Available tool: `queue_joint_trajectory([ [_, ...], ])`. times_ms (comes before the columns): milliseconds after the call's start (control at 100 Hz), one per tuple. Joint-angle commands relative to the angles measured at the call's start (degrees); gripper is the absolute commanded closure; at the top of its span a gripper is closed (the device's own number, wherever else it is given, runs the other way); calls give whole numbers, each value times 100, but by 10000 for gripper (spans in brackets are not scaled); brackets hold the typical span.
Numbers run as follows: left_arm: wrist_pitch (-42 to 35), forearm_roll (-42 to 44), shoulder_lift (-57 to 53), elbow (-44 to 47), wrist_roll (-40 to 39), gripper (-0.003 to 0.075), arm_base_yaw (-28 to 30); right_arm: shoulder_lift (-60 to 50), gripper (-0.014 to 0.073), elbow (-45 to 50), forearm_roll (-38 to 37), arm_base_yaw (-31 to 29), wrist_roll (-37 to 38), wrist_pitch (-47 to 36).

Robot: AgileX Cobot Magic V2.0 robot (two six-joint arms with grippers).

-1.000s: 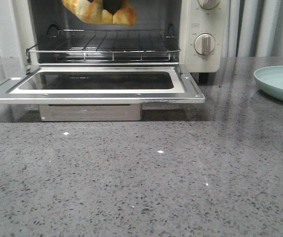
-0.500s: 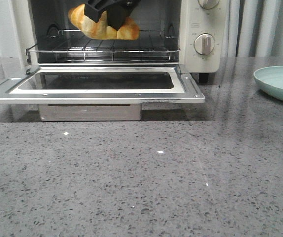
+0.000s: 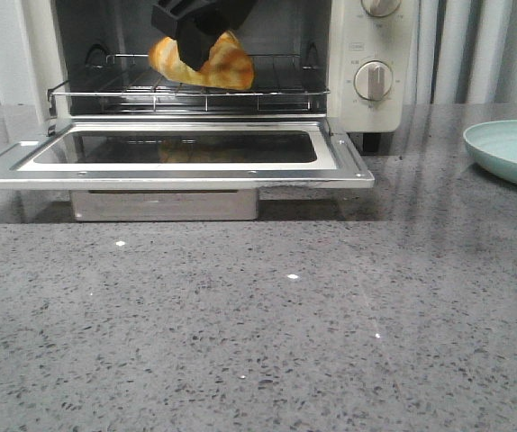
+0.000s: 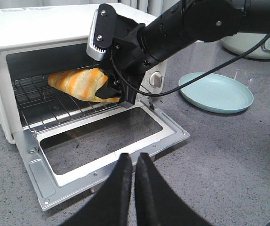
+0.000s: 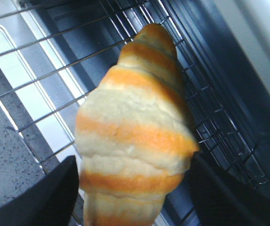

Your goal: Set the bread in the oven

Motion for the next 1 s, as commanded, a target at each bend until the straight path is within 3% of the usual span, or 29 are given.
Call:
queue_joint_trajectory([
  [0, -357, -163, 45, -134, -40, 742, 15, -422, 137, -187, -44, -37, 41, -358],
  [390, -415, -95, 45, -134, -40, 742, 15, -1001, 169, -187, 961, 83, 45, -137],
  [460, -471, 24, 26, -134, -40, 742, 15, -1132, 277, -187, 1085, 161, 45, 105],
  [600, -580, 357, -122, -130, -40, 742, 15, -1448, 673, -108, 1097, 271, 45, 688],
  [660, -621, 636, -255, -120, -40, 742, 15, -1691, 636, 51, 1124, 275, 65, 760],
  [800, -949, 1579, -739, 127, -40, 742, 15, -2732, 640, 989, 1124, 296, 65, 466],
  [990, -1607, 2537, -1534, 981, -44, 742, 15, -5000, 640, 3329, 1124, 296, 329, -751],
])
